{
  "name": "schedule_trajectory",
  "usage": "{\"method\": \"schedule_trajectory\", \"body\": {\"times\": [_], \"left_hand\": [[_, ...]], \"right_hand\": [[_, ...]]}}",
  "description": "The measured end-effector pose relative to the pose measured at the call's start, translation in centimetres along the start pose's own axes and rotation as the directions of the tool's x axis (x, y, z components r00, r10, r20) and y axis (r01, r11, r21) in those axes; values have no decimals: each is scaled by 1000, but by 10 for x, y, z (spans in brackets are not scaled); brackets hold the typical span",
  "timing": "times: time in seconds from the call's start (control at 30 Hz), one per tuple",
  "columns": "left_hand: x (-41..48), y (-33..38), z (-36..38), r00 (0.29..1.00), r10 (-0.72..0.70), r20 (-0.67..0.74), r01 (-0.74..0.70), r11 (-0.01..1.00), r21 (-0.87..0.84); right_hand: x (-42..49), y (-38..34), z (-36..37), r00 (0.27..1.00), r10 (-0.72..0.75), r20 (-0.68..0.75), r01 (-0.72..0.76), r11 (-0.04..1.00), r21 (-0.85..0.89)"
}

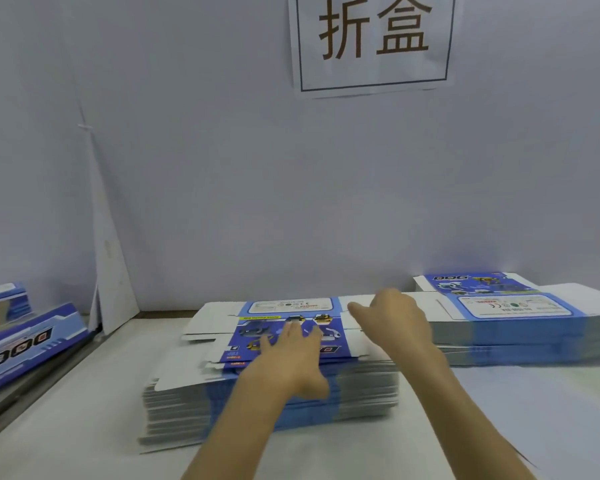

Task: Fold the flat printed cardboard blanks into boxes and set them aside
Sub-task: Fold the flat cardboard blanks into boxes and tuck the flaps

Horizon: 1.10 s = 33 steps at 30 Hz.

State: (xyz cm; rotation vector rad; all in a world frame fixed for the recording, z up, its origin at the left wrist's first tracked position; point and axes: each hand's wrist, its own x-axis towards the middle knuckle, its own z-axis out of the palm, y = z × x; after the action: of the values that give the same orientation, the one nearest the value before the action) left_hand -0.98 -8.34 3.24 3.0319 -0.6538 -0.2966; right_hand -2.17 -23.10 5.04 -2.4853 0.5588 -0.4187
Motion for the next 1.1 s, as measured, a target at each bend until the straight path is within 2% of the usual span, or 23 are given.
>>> {"method": "schedule_trajectory", "body": {"times": [0.07, 0.13, 0.27, 0.3, 0.37, 0.47, 0.5, 0.53, 0.6, 0.67, 0.7, 0.73, 0.77, 0.8, 0.83, 0.87, 0.93, 1.03, 1.1], "left_hand": [[-1, 6, 8, 999, -46, -9, 46, 997, 65], [-2, 12, 12, 993, -57, -102, 76, 978, 193], [-6, 6, -1, 978, 74, -197, 0, 937, 350], [-9, 0, -6, 972, 114, -207, -43, 947, 319], [-17, -15, -15, 957, 162, -241, -128, 980, 152], [-31, -40, -27, 890, 141, -434, -233, 958, -166], [-34, -46, -32, 834, 122, -538, -289, 927, -238], [-38, -49, -37, 742, 91, -664, -346, 900, -264], [-48, -51, -47, 478, -27, -878, -442, 857, -267], [-59, -48, -55, 213, -203, -956, -553, 782, -289], [-65, -46, -58, 137, -300, -944, -634, 706, -316], [-68, -43, -60, 133, -403, -905, -728, 580, -365], [-69, -41, -62, 190, -491, -850, -810, 411, -419], [-67, -40, -62, 284, -548, -787, -840, 253, -479], [-64, -38, -61, 378, -572, -728, -825, 149, -545], [-59, -37, -58, 448, -573, -686, -787, 111, -607], [-50, -36, -51, 526, -564, -637, -718, 107, -688], [-41, -35, -45, 570, -557, -604, -643, 156, -750], [-39, -30, -44, 562, -556, -613, -615, 215, -759]], "right_hand": [[-2, 3, -12, 1000, -3, -31, 6, 997, 79], [-5, 5, -23, 999, -7, -42, 13, 989, 145], [-9, 8, -29, 991, -30, -131, 61, 969, 241], [-10, 9, -29, 989, -30, -148, 67, 965, 254], [-11, 10, -28, 986, -24, -164, 69, 958, 277], [-11, 11, -32, 976, -28, -216, 108, 924, 366], [-12, 11, -33, 970, -38, -240, 136, 902, 410], [-12, 11, -34, 962, -49, -269, 170, 880, 445], [-13, 11, -36, 930, -59, -362, 245, 835, 493], [-17, 10, -41, 888, -78, -454, 341, 773, 535], [-19, 9, -44, 873, -122, -472, 394, 746, 537], [-21, 8, -46, 875, -183, -448, 431, 717, 548], [-23, 7, -48, 891, -248, -381, 441, 672, 594], [-25, 5, -49, 907, -309, -287, 420, 609, 673], [-26, 4, -49, 911, -364, -195, 375, 532, 759], [-26, 5, -47, 906, -404, -125, 327, 480, 814], [-25, 6, -44, 909, -415, -44, 264, 490, 831], [-22, 10, -45, 920, -389, 45, 171, 502, 848], [-23, 12, -45, 926, -374, 55, 142, 480, 866]]}}
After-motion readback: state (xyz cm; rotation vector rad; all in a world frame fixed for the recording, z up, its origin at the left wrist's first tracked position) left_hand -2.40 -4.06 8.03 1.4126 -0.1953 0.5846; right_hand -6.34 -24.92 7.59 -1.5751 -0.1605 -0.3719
